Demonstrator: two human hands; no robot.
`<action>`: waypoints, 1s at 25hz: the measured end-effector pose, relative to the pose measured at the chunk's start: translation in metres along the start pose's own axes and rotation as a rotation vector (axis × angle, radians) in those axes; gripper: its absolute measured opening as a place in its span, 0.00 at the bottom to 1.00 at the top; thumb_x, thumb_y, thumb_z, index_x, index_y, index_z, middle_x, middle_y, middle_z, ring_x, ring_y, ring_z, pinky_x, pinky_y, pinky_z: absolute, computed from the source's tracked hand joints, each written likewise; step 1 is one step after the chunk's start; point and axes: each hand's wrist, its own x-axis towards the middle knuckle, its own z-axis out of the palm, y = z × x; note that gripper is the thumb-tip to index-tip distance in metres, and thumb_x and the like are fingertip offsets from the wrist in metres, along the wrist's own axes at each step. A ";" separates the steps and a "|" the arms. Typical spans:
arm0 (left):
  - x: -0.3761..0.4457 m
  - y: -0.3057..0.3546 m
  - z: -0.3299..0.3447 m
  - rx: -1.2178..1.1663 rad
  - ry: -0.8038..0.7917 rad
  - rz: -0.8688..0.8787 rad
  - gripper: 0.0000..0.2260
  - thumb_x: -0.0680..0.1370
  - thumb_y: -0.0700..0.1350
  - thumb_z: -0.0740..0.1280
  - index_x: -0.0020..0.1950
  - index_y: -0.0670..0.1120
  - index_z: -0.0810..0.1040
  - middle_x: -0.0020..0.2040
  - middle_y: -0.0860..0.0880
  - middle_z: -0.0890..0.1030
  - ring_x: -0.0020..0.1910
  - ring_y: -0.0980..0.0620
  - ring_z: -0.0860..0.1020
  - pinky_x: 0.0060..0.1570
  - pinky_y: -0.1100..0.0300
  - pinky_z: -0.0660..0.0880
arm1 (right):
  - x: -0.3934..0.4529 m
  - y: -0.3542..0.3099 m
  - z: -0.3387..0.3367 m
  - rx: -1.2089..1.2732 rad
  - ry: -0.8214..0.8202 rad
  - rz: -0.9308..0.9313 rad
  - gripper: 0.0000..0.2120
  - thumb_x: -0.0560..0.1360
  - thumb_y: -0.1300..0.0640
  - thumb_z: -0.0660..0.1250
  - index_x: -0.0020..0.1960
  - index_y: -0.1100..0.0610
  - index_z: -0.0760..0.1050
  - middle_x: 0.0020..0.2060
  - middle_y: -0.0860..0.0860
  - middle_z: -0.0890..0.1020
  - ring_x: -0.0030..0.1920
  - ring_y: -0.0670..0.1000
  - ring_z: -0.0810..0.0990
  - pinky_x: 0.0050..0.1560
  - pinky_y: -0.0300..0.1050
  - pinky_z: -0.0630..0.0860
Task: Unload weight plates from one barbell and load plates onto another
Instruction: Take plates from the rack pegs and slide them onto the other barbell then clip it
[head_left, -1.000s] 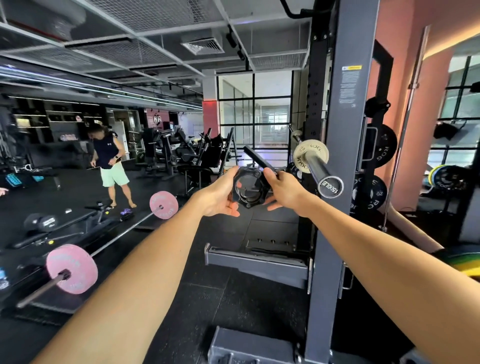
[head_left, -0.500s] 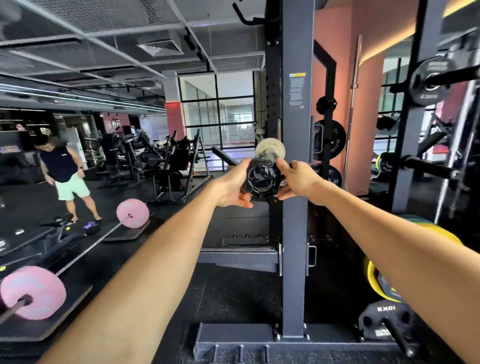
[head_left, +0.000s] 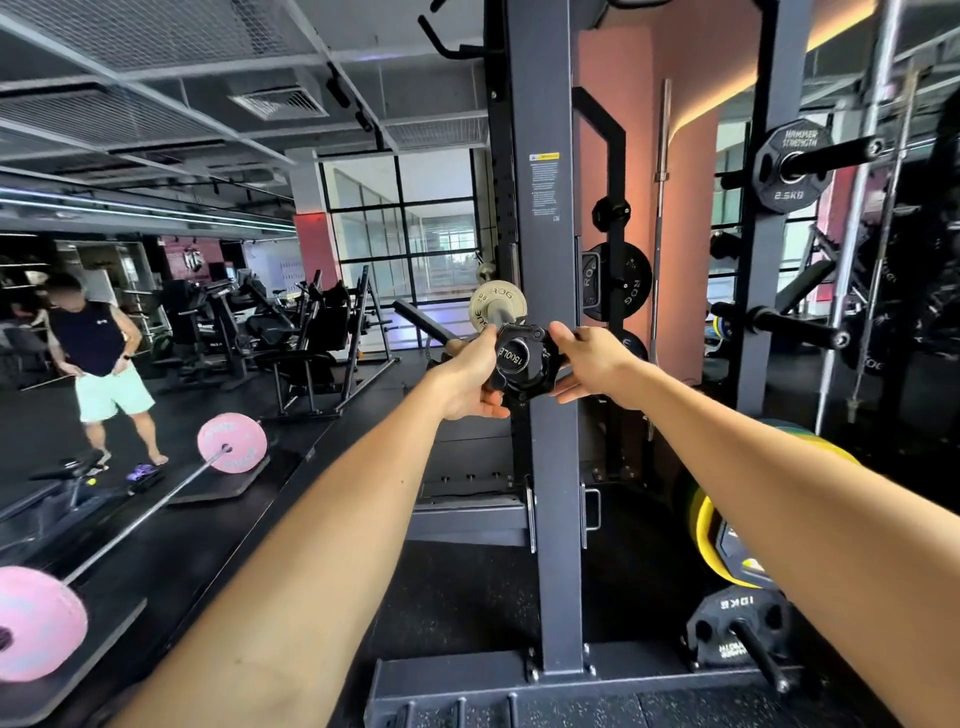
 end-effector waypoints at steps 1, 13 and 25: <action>0.002 0.001 0.000 -0.004 0.019 -0.006 0.26 0.82 0.62 0.45 0.46 0.45 0.73 0.33 0.48 0.70 0.28 0.53 0.64 0.35 0.55 0.75 | 0.003 0.000 0.000 0.001 0.000 -0.006 0.25 0.82 0.45 0.55 0.65 0.66 0.67 0.51 0.63 0.80 0.37 0.59 0.83 0.41 0.53 0.83; 0.038 -0.009 -0.001 -0.084 0.134 -0.032 0.26 0.82 0.62 0.45 0.52 0.45 0.75 0.37 0.48 0.76 0.27 0.53 0.67 0.49 0.52 0.78 | 0.045 0.017 0.011 -0.007 0.000 -0.006 0.25 0.81 0.44 0.55 0.63 0.65 0.69 0.54 0.61 0.80 0.35 0.56 0.84 0.35 0.48 0.83; 0.111 -0.014 -0.011 -0.181 0.181 -0.010 0.25 0.83 0.61 0.47 0.45 0.44 0.72 0.28 0.47 0.75 0.26 0.53 0.66 0.36 0.56 0.74 | 0.108 0.031 0.013 -0.024 -0.005 0.031 0.24 0.81 0.45 0.55 0.66 0.62 0.65 0.60 0.62 0.78 0.42 0.58 0.84 0.34 0.50 0.82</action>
